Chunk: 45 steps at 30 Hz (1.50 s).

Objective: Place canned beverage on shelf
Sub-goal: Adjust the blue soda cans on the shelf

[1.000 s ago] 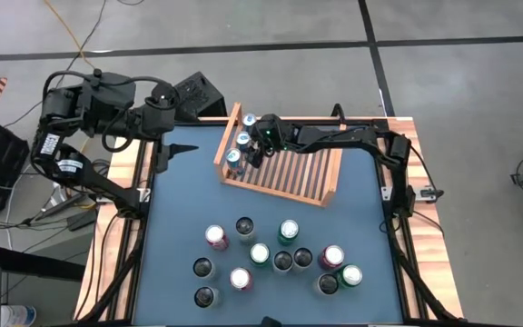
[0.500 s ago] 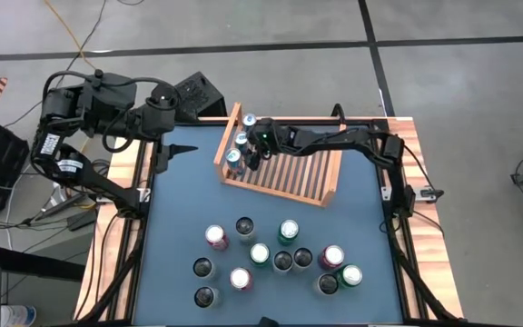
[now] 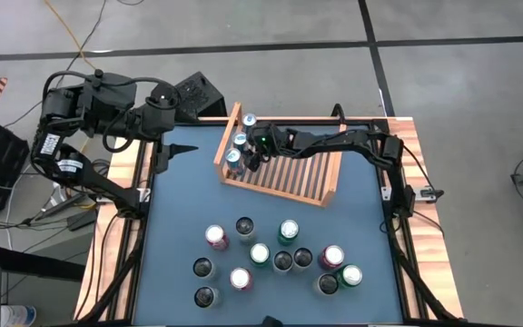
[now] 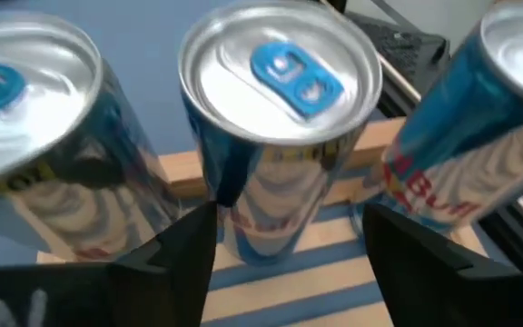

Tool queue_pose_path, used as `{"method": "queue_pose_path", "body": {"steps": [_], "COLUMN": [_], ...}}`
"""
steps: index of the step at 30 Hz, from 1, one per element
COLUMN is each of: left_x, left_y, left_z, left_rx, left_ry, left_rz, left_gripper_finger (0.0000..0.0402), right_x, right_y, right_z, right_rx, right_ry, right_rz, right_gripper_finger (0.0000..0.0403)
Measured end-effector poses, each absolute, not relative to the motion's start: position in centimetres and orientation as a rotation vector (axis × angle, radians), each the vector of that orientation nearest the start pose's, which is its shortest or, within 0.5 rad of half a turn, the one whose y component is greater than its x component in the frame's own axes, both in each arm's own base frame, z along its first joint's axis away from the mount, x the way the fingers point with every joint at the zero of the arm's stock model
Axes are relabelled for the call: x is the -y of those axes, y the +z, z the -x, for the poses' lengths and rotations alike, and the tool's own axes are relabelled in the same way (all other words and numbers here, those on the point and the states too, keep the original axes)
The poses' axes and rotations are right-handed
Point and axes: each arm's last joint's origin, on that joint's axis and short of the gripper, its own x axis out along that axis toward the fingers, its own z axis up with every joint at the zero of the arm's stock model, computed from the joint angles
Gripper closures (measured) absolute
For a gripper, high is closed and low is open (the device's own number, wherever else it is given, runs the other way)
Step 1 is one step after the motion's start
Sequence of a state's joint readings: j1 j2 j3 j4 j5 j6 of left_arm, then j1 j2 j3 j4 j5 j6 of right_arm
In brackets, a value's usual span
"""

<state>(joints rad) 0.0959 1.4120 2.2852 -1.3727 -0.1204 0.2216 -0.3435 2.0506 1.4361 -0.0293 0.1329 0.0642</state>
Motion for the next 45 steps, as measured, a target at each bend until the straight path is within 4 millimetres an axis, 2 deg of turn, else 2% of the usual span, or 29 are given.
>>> {"method": "queue_pose_path", "body": {"steps": [5, 8, 13, 18, 22, 27, 34, 40, 43, 45], "left_x": [-2.0, -2.0, -2.1, -2.1, -2.1, -2.1, -2.2, -2.3, -2.3, -2.3], "left_y": [54.4, 54.4, 54.4, 54.4, 54.4, 54.3, 54.4, 54.4, 54.4, 54.4], "left_z": [-17.3, -17.3, -17.3, -17.3, -17.3, -17.3, -17.3, -17.3, -17.3, -17.3], "left_rx": [-0.522, -0.527, -0.528, -0.529, -0.529, -0.528, -0.528, -0.530, -0.530, -0.530], "left_ry": [0.156, 0.155, 0.177, 0.180, 0.183, 0.196, 0.239, 0.265, 0.266, 0.270], "left_rz": [-0.222, -0.223, -0.204, -0.197, -0.186, -0.166, -0.156, -0.162, -0.158, -0.156], "left_gripper_finger": [0.0123, 0.0123, 0.0123, 0.0123, 0.0123, 0.0123, 0.0123, 0.0123, 0.0123, 0.0123], "right_x": [15.4, 14.7, 14.0, 14.3, 15.4, 17.0, 17.6, 18.6, 19.1, 19.2], "right_y": [18.6, 19.4, 23.9, 28.6, 30.5, 29.0, 27.1, 27.7, 27.5, 26.9], "right_z": [-42.6, -42.4, -41.2, -40.0, -40.5, -41.7, -42.9, -42.6, -42.3, -42.8], "right_rx": [-0.651, -0.656, -0.645, -0.591, -0.557, -0.635, -0.673, -0.637, -0.645, -0.629], "right_ry": [-0.477, -0.459, -0.431, -0.355, -0.222, -0.173, -0.136, -0.149, -0.137, -0.126], "right_rz": [-0.140, -0.117, -0.052, 0.111, 0.100, 0.107, 0.160, 0.178, 0.162, 0.162], "right_gripper_finger": [0.0177, 0.0189, 0.0193, 0.0172, 0.0143, 0.0122, 0.0121, 0.0121, 0.0121, 0.0121]}}
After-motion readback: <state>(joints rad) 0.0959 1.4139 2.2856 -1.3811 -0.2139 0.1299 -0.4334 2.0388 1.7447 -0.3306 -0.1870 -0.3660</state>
